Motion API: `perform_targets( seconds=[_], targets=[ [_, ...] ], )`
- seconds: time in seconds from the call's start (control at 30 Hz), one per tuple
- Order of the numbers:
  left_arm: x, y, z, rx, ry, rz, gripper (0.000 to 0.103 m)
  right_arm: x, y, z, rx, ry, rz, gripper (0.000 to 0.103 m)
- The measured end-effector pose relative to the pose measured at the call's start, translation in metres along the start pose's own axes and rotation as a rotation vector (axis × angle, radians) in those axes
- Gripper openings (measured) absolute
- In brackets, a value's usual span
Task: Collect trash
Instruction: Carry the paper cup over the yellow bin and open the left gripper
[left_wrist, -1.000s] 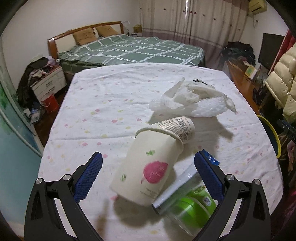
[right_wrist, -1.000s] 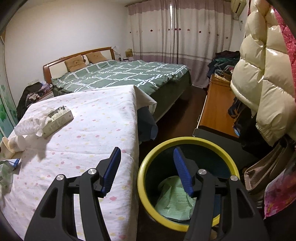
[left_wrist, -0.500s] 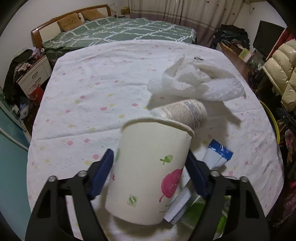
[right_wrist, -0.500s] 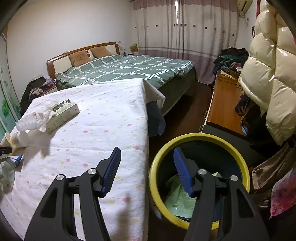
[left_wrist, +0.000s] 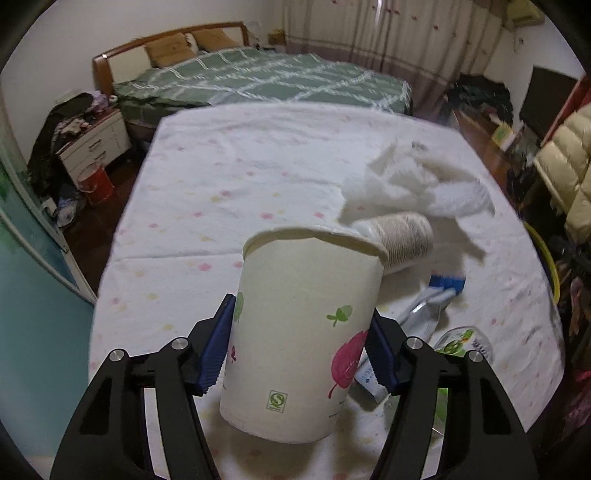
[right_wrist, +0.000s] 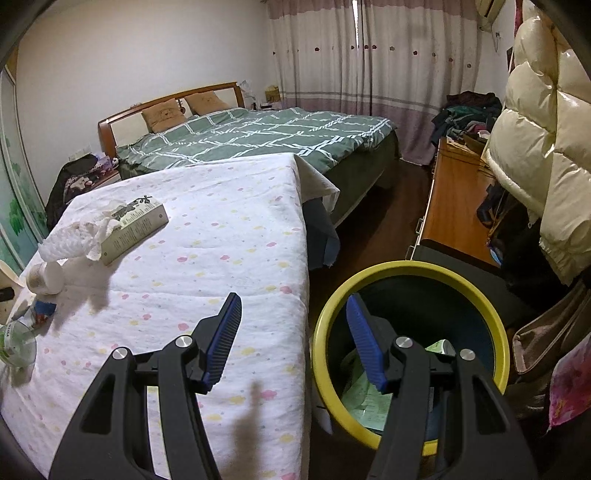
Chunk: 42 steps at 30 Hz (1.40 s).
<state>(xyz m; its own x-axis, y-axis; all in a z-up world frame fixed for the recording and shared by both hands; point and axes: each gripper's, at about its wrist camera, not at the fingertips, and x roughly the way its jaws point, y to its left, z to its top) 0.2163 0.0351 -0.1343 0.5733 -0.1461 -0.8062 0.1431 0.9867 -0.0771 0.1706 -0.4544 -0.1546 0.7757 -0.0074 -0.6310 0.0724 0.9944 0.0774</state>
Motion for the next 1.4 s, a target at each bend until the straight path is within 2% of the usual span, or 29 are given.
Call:
perform_targets(
  seconds=[0.1, 0.23, 0.43, 0.53, 0.7, 0.87, 1.0, 1.23, 1.4],
  targets=[
    [-0.026, -0.006, -0.001, 0.01, -0.061, 0.028, 0.064, -0.009, -0.002, 0.0, 0.01, -0.015, -0.002, 0.057],
    [-0.061, -0.031, 0.004, 0.046, -0.143, 0.007, 0.064, -0.024, -0.011, -0.005, 0.043, -0.038, -0.01, 0.057],
    [-0.082, -0.093, 0.017, 0.107, -0.186, -0.121, 0.064, -0.047, -0.034, -0.018, 0.099, -0.055, -0.057, 0.057],
    [-0.08, -0.136, 0.024, 0.156, -0.199, -0.208, 0.064, -0.06, -0.046, -0.026, 0.107, -0.06, -0.115, 0.057],
    [-0.059, -0.218, 0.039, 0.234, -0.172, -0.352, 0.064, -0.081, -0.066, -0.041, 0.109, -0.069, -0.185, 0.057],
    [-0.038, -0.298, 0.049, 0.323, -0.13, -0.426, 0.065, -0.096, -0.084, -0.057, 0.118, -0.072, -0.249, 0.057],
    [-0.012, -0.358, 0.055, 0.381, -0.088, -0.456, 0.066, -0.104, -0.1, -0.07, 0.152, -0.06, -0.26, 0.057],
    [0.046, -0.449, 0.047, 0.461, 0.016, -0.482, 0.066, -0.106, -0.112, -0.091, 0.188, -0.024, -0.238, 0.057],
    [0.074, -0.489, 0.044, 0.494, 0.048, -0.482, 0.067, -0.106, -0.123, -0.101, 0.218, -0.009, -0.238, 0.057]
  ],
)
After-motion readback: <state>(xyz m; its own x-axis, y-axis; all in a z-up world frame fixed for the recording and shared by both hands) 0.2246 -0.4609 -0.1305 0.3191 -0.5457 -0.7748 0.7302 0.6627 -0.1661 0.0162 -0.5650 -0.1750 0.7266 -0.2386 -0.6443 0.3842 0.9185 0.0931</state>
